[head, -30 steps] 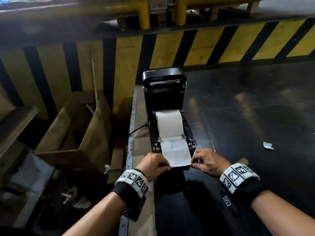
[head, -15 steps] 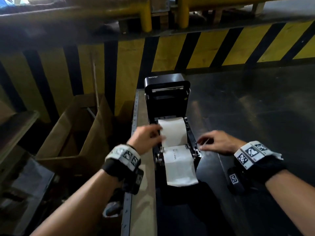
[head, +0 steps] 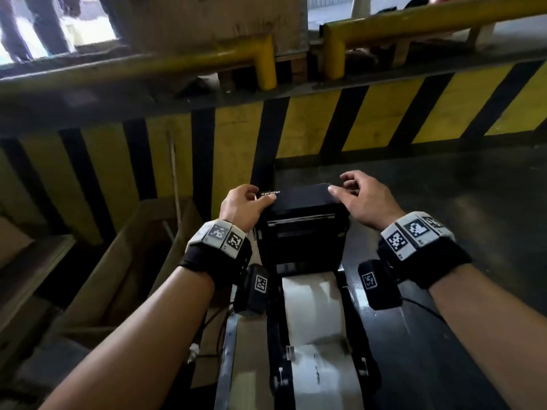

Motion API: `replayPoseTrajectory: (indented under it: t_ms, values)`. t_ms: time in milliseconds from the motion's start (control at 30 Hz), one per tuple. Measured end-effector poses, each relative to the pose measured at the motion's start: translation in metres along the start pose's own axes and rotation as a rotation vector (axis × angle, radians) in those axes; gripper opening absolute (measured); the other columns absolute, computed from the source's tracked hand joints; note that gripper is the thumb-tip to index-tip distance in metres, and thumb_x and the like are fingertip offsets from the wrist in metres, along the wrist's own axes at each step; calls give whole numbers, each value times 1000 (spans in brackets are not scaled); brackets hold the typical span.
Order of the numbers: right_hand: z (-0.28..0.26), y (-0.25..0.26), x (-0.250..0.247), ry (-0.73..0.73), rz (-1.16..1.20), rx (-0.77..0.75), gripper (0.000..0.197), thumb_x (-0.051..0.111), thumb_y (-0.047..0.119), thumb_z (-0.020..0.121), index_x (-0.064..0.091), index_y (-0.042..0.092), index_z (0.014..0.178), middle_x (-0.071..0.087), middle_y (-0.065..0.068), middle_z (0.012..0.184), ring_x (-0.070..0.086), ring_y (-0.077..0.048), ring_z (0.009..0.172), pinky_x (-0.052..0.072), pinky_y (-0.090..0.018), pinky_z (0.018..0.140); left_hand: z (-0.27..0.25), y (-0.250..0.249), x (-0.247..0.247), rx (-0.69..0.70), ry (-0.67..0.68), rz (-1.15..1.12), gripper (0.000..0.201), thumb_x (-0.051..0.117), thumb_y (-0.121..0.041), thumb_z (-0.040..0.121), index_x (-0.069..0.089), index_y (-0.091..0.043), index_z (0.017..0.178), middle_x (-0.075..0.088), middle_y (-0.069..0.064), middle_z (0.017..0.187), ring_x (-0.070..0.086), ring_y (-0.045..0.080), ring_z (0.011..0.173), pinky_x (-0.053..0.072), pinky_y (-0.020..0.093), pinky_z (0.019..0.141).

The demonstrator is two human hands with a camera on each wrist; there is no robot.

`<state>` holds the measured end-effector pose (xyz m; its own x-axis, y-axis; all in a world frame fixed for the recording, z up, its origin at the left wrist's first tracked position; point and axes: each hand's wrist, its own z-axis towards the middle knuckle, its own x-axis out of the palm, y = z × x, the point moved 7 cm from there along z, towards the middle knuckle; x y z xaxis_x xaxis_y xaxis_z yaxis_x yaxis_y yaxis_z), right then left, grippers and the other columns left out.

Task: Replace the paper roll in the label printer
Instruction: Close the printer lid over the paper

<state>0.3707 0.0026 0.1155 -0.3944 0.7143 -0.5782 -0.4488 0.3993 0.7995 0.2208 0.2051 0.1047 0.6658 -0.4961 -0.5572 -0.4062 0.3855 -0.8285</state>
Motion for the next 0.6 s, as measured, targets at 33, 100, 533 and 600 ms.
replayPoseTrajectory:
  t_ms: [33, 100, 533, 600]
  values:
    - [2, -6, 7, 25, 4, 22, 48, 60, 42, 82, 53, 14, 121, 61, -6, 117, 58, -19, 106, 41, -25, 87, 0, 4, 3, -5, 0, -10, 66, 70, -57, 60, 65, -15, 111, 70, 6, 109, 65, 22, 102, 51, 41, 95]
    - [3, -14, 16, 42, 31, 47, 50, 58, 43, 83, 52, 15, 124, 62, -5, 120, 57, -20, 110, 39, -25, 89, -2, 10, 6, -12, -12, -37, 71, 63, -65, 54, 66, -20, 108, 71, 3, 107, 65, 21, 102, 51, 42, 96]
    - [-95, -29, 3, 43, 226, -27, 51, 64, 42, 79, 46, 26, 124, 55, 7, 113, 55, -14, 111, 48, -40, 98, -116, 6, -1, 216, -20, -8, 46, 62, -39, 84, 50, -22, 125, 59, 4, 123, 56, 18, 111, 48, 33, 97]
    - [-116, -37, 4, 109, 218, -10, 53, 65, 45, 77, 47, 28, 124, 58, 7, 113, 58, -15, 109, 49, -41, 97, -140, 12, 0, 247, 4, -8, 51, 63, -37, 84, 46, -20, 129, 56, 3, 128, 53, 17, 115, 44, 30, 99]
